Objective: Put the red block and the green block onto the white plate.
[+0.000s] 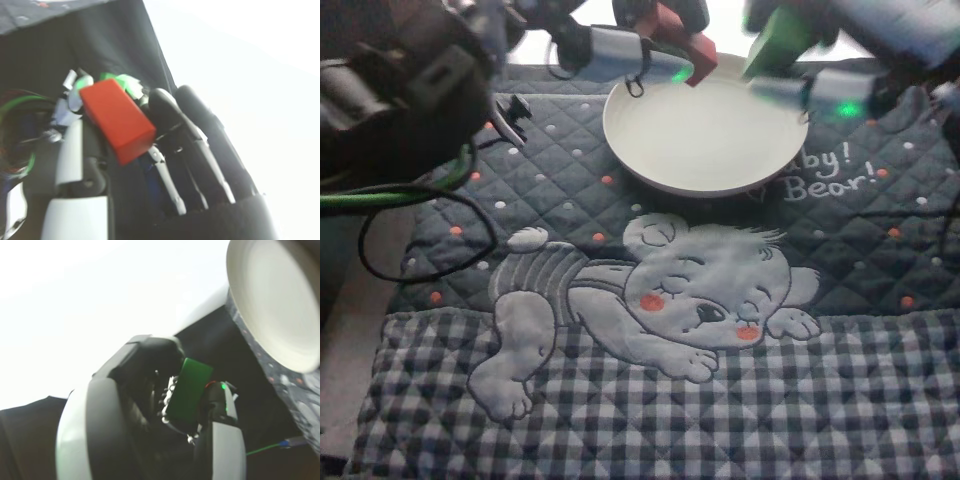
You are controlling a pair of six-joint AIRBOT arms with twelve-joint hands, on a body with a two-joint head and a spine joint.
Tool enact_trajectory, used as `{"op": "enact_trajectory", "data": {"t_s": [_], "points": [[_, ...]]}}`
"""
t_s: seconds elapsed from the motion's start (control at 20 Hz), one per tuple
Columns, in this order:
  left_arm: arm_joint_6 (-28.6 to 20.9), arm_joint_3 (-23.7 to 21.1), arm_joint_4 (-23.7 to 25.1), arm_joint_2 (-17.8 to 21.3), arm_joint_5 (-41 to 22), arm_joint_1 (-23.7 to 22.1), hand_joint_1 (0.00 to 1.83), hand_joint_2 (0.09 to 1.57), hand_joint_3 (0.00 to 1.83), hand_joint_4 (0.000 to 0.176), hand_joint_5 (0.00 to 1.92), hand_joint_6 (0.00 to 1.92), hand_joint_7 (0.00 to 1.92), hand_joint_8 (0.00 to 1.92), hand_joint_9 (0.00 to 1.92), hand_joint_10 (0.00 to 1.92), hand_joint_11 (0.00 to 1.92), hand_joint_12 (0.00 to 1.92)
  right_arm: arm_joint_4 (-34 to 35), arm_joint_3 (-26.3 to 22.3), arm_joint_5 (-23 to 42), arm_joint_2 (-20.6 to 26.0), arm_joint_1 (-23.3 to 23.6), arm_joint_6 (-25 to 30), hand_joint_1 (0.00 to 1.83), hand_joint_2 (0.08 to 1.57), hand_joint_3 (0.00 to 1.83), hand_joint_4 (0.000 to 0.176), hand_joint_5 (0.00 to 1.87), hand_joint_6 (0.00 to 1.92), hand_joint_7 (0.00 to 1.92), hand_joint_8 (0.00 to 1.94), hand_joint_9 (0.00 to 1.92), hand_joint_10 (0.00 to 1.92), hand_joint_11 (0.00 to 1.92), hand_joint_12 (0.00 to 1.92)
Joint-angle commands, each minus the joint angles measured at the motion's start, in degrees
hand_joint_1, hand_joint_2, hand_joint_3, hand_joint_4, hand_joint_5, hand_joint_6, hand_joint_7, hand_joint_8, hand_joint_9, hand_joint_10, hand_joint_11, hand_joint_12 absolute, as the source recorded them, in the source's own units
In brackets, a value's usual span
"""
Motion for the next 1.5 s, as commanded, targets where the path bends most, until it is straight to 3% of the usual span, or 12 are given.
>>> {"op": "enact_trajectory", "data": {"t_s": [0.0,0.2,0.25,0.3,0.35,0.4,0.5,0.6,0.8,1.0,1.3,1.45], "points": [[0.2,0.7,-1.1,-0.3,-5.0,-0.6,1.26,1.03,0.00,0.000,1.14,0.65,1.24,0.63,1.25,0.27,0.96,1.03,3.3,1.7,4.4,0.0,0.4,0.3,1.17,1.12,0.00,0.000,0.99,0.94,0.81,1.60,0.85,1.88,0.89,1.92],[-2.7,5.4,-4.2,-3.3,-2.5,2.0,1.26,1.08,0.00,0.000,1.01,0.78,1.10,0.95,1.28,0.20,0.88,1.17,4.0,6.0,0.9,-3.5,0.4,2.3,1.25,1.05,0.01,0.000,1.09,0.77,1.14,0.76,1.13,0.84,0.97,1.27],[-2.8,5.2,-4.8,-3.1,-2.5,2.8,1.25,1.10,0.00,0.000,0.95,0.86,1.08,0.99,1.20,0.19,0.77,1.30,3.9,5.8,0.9,-3.4,0.4,2.7,1.17,1.09,0.00,0.000,1.01,0.91,0.90,0.38,0.81,0.66,0.50,1.44],[-2.8,4.8,-5.3,-2.7,-2.9,3.5,1.14,0.99,0.00,0.000,0.75,0.11,0.88,0.28,0.97,0.12,0.50,1.35,3.8,5.3,1.2,-3.4,0.4,3.4,0.97,0.97,0.00,0.069,0.28,0.06,0.39,0.02,0.43,0.11,0.19,0.90],[-2.8,4.1,-6.0,-2.0,-3.8,4.1,1.14,0.99,0.00,0.000,0.75,0.11,0.88,0.28,0.97,0.12,0.50,1.35,3.4,4.6,2.0,-3.4,0.4,3.8,0.97,0.97,0.00,0.069,0.28,0.06,0.39,0.02,0.43,0.11,0.19,0.90],[-2.8,2.7,-6.2,-0.8,-5.1,4.4,1.08,0.94,0.00,0.000,0.43,0.00,0.51,0.02,0.59,0.00,0.21,0.99,2.8,3.3,3.1,-2.6,0.4,3.8,0.82,0.92,0.00,0.165,0.05,0.00,0.15,0.00,0.17,0.01,0.01,0.58],[-2.4,-0.1,-6.1,1.7,-7.1,4.6,1.03,0.92,0.00,0.034,0.18,0.00,0.30,0.00,0.37,0.00,0.08,0.96,1.8,0.4,6.0,-0.2,0.4,3.8,0.67,0.96,0.01,0.171,0.00,0.00,0.01,0.00,0.02,0.00,0.00,0.18],[-1.7,-3.1,-5.7,4.8,-9.0,4.7,1.00,0.92,0.00,0.069,0.11,0.00,0.23,0.00,0.29,0.00,0.01,0.97,0.6,-3.1,8.8,2.8,0.4,3.8,0.60,0.93,0.00,0.065,0.00,0.00,0.00,0.00,0.04,0.00,0.00,0.49],[-1.7,-14.2,-1.8,16.0,-17.0,7.5,0.94,0.91,0.00,0.103,0.05,0.00,0.11,0.00,0.19,0.00,0.00,0.75,-2.1,-12.1,14.8,13.6,0.4,3.8,0.63,0.95,0.00,0.167,0.00,0.00,0.02,0.00,0.07,0.02,0.00,0.63],[-1.3,-25.3,-3.7,28.0,-29.9,15.9,0.92,0.89,0.00,0.142,0.09,0.00,0.11,0.00,0.15,0.00,0.00,0.69,-5.7,-22.5,18.4,24.2,-1.7,0.9,0.67,0.94,0.00,0.176,0.00,0.00,0.08,0.01,0.13,0.02,0.00,0.85],[-1.3,-33.2,-12.2,33.1,-49.8,33.2,0.72,1.10,0.00,0.060,0.11,0.00,0.16,0.00,0.21,0.00,0.00,0.87,9.2,-32.2,38.1,30.4,-28.4,-0.2,0.69,0.96,0.00,0.173,0.19,0.02,0.16,0.00,0.05,0.01,0.00,0.03],[-1.3,-35.7,-15.3,33.2,-56.1,39.3,0.57,1.04,0.00,0.051,0.05,0.00,0.11,0.00,0.16,0.00,0.00,0.63,13.8,-34.1,43.1,29.7,-34.8,-0.2,0.64,0.93,0.00,0.175,0.10,0.00,0.15,0.00,0.13,0.01,0.00,0.50]]}}
